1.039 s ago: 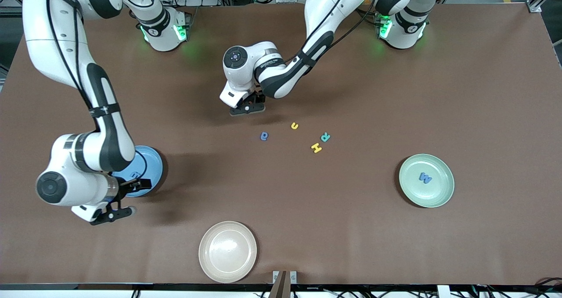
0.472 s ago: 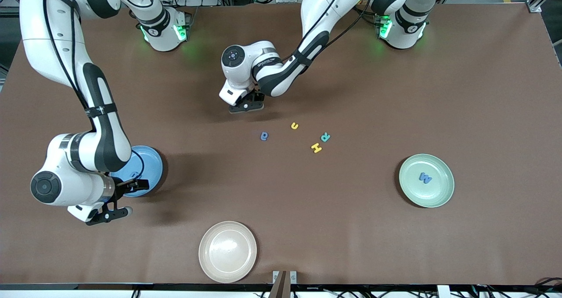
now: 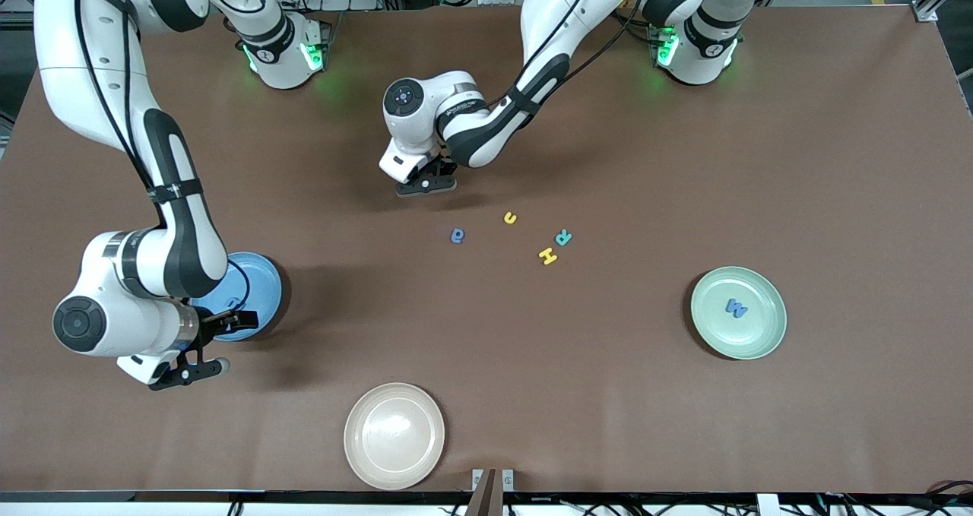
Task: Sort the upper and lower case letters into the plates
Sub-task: 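Lower the left gripper and grasp the pink lowercase q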
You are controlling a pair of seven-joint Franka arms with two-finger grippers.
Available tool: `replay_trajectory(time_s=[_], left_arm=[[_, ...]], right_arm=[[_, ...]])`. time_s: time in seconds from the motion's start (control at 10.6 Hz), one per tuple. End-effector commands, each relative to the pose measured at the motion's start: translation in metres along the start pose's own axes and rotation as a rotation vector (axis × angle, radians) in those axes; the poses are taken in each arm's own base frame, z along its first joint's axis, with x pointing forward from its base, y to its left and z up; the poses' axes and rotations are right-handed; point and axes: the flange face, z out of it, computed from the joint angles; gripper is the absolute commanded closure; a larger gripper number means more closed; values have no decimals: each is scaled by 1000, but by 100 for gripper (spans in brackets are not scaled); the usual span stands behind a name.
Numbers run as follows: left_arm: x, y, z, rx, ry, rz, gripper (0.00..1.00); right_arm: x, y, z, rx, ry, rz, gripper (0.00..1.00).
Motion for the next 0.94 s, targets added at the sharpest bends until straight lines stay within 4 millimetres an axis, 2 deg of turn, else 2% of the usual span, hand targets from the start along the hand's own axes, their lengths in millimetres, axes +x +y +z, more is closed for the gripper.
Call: replay_trajectory(time_s=[0.0, 0.09, 0.19, 0.38, 0.47, 0.66, 0.85], left_arm=[[9, 3, -40, -7, 41, -26, 100], [24, -4, -71, 2, 56, -44, 100], [48, -16, -98, 14, 65, -76, 100], [96, -49, -158, 32, 104, -136, 100], [111, -65, -186, 53, 110, -132, 100], [147, -109, -239, 99, 105, -79, 100], [179, -153, -290, 107, 97, -55, 100]], right_arm=[[-8, -3, 5, 36, 7, 22, 0], [-10, -8, 7, 71, 13, 38, 0], [-8, -18, 8, 84, 12, 32, 0], [-1, -61, 6, 79, 5, 20, 0], [4, -99, 3, 71, 5, 29, 0], [8, -209, 4, 36, 8, 24, 0], [-1, -303, 14, 30, 15, 11, 0]])
